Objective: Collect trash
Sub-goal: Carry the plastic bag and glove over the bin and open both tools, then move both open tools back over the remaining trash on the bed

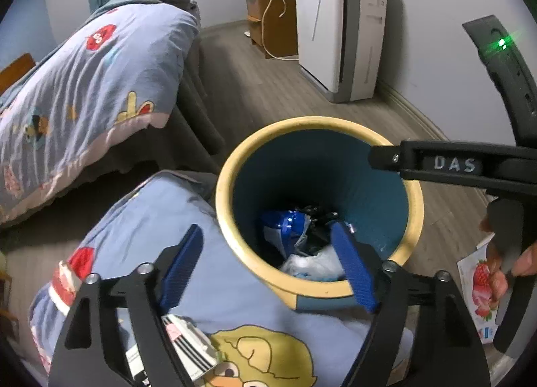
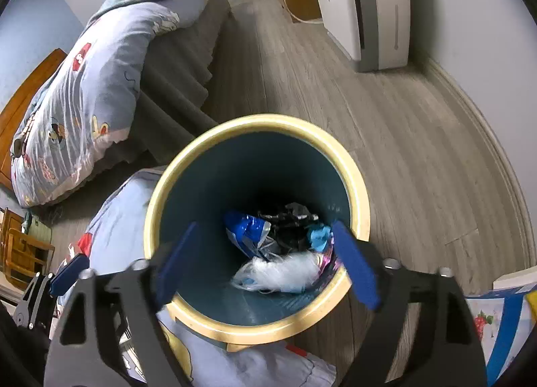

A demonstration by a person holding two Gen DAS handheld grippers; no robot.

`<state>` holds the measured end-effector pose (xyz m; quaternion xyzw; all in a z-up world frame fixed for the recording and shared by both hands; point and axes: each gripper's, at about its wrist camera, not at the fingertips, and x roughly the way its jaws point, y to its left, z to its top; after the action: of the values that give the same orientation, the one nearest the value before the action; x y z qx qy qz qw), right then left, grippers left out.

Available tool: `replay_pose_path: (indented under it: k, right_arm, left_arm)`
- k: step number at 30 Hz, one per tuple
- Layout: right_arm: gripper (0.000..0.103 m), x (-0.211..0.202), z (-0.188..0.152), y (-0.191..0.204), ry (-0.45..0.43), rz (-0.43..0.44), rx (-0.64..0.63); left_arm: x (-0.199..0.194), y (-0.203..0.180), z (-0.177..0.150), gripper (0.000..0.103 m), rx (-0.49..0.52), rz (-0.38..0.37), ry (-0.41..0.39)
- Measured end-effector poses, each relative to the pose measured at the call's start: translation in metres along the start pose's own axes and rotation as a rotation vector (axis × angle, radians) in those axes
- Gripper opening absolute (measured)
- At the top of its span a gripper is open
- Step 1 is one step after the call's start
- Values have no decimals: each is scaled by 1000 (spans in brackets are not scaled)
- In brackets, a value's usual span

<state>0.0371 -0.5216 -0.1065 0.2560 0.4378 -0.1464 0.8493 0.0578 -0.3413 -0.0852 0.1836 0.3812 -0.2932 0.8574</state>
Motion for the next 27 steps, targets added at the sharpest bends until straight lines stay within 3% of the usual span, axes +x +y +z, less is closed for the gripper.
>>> replay_pose_path:
  k: [2,14,27]
  right_arm:
    - [98,-4,1,3,-12,-1,-6]
    - [97,-14,-4,33,-25,5,0]
    - [97,8,-37,123,39,71,-141]
  left_arm:
    - [-5,3,-2,89,6,15,-10]
    - [-50,45,-24,94,-10,90,-42]
    - [-108,145,-64,95,-218,183,-68]
